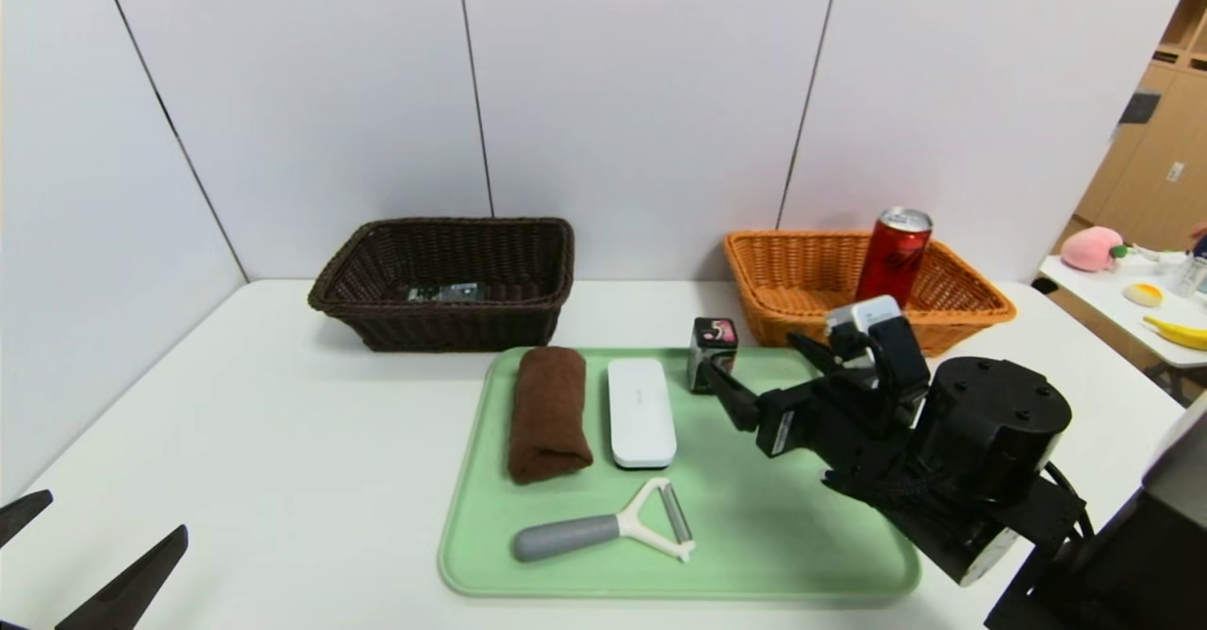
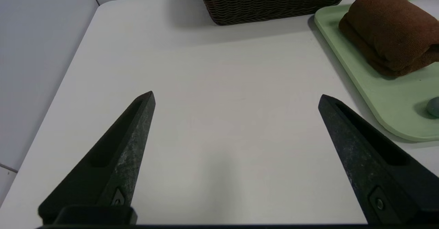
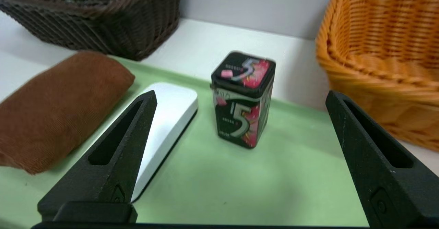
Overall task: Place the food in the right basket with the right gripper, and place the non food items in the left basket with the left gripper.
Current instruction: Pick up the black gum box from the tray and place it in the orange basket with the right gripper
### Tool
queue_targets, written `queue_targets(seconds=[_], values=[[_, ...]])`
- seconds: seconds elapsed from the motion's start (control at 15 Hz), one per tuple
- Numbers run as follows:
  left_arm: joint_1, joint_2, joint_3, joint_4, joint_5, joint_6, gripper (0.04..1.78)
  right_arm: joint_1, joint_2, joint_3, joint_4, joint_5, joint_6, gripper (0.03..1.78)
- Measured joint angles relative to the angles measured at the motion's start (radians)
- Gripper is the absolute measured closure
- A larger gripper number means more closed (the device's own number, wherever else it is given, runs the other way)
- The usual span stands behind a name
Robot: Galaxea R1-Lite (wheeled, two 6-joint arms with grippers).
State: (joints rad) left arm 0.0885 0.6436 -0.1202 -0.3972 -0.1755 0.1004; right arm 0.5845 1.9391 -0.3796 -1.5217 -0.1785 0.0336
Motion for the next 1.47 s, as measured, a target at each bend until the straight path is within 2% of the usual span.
queue_targets(seconds=[0.4, 0.6, 1.47], values=[[0.0, -0.037, 0.004, 0.049, 0.0, 0.0, 0.13, 0.009, 0.084, -0.043, 0.0, -0.002, 0.005, 0.12], [0.0, -0.052, 0.004, 0.056, 0.0, 0.0, 0.13, 0.008, 0.12, -0.071, 0.001, -0.003, 0.036, 0.12], [0.0, -0.059, 0.002, 0.065, 0.0, 0.001, 0.13, -0.04, 0.252, -0.232, 0.001, 0.0, 0.033, 0.12]])
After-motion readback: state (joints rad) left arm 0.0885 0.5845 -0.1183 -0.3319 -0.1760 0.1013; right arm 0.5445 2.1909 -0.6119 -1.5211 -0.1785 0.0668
